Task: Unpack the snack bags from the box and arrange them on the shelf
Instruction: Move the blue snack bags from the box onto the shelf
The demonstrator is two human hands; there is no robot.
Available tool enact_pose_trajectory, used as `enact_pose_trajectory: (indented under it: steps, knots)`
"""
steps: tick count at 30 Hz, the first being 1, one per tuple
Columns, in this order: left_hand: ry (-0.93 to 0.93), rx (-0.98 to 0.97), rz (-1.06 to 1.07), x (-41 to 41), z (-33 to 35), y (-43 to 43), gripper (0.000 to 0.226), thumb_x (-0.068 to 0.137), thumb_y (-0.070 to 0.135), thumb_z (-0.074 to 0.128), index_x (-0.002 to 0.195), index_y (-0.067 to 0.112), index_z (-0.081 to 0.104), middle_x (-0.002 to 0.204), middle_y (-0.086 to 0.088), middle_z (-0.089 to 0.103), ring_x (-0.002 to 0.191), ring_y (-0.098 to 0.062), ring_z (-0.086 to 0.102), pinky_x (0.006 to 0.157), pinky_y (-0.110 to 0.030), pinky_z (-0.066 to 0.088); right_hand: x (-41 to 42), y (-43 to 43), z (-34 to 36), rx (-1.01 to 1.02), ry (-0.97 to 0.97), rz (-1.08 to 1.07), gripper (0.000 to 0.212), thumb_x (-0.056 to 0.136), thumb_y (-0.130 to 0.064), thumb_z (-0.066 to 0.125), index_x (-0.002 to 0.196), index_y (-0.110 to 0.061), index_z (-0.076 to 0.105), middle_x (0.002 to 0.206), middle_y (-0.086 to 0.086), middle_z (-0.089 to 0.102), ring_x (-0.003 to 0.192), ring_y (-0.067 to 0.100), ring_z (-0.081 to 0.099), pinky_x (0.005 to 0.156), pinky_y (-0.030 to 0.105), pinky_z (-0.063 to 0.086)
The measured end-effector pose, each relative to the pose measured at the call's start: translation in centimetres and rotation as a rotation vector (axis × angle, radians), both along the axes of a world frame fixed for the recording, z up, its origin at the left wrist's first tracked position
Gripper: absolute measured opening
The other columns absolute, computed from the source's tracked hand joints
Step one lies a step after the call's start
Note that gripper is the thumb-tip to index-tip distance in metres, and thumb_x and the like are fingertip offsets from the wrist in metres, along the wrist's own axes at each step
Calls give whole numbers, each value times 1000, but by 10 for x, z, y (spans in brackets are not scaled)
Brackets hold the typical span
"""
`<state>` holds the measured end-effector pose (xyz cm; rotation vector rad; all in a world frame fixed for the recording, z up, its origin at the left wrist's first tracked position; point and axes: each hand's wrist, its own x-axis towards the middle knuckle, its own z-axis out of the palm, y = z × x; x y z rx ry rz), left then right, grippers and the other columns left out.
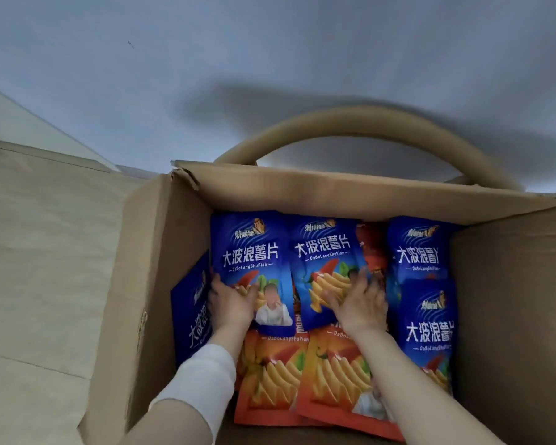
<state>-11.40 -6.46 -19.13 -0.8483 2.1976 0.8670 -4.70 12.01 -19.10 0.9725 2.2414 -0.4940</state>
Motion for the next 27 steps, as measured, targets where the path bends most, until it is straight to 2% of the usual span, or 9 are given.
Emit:
enact_pose_trajectory:
  steps: [4,7,9,11,13,15,17,22,27]
  knots:
    - [-34,-88,35,-6,-15,6,94,75,46,72,143,8,20,142,-23,33,131,-40,32,104,-49,34,-14,8,-11,73,-13,-62,92,81,-59,55,145,-6,15,148,19,26,134,35,26,108,42,24]
    - [-13,-149,57,-8,-12,7,97,69,50,75,140,6,26,138,-23,38,128,-40,36,103,-47,35,-19,13,-10,130,90,-126,75,81,-51,61,131,0,38,133,21,45,122,36,41,97,42,35]
    - [8,-119,97,-9,-11,4,88,70,46,76,134,3,35,132,-21,47,122,-38,45,98,-44,41,-21,19,-6,4,214,-334,58,83,-40,63,120,2,47,119,20,55,108,38,53,81,38,43]
    - [7,3,144,-10,-11,0,67,74,36,76,123,0,48,122,-18,59,110,-34,57,91,-38,47,-22,22,-2,-225,228,-530,40,83,-31,65,109,-1,56,109,17,64,97,34,59,73,31,43]
    - [-30,164,228,-12,-7,-2,46,78,27,74,114,2,57,115,-16,64,102,-32,62,90,-38,50,-20,23,3,-468,171,-654,22,83,-22,68,97,-6,63,105,13,67,92,28,60,77,30,44]
    - [-56,358,337,-13,1,-4,27,82,15,70,105,6,61,107,-16,66,89,-29,64,82,-38,53,-16,21,9,-635,144,-732,20,80,-15,71,98,-8,64,101,9,66,92,23,59,80,30,44]
    - [-65,493,344,-15,14,-9,13,84,8,66,96,10,61,97,-14,67,78,-25,64,70,-34,53,-8,20,15,-686,170,-758,20,79,-14,72,96,-9,64,94,5,65,91,21,59,81,30,44]
    - [20,590,267,-7,61,-29,22,81,3,66,100,13,61,97,-11,68,84,-26,65,75,-36,53,36,11,53,-690,310,-744,7,87,-13,61,81,-9,59,80,4,58,84,21,55,75,30,42]
    - [157,675,189,12,128,-41,35,79,16,72,111,14,56,99,-7,68,88,-24,66,73,-37,54,99,-2,119,-588,443,-775,14,88,-25,62,97,-15,62,104,9,68,97,24,64,87,41,51]
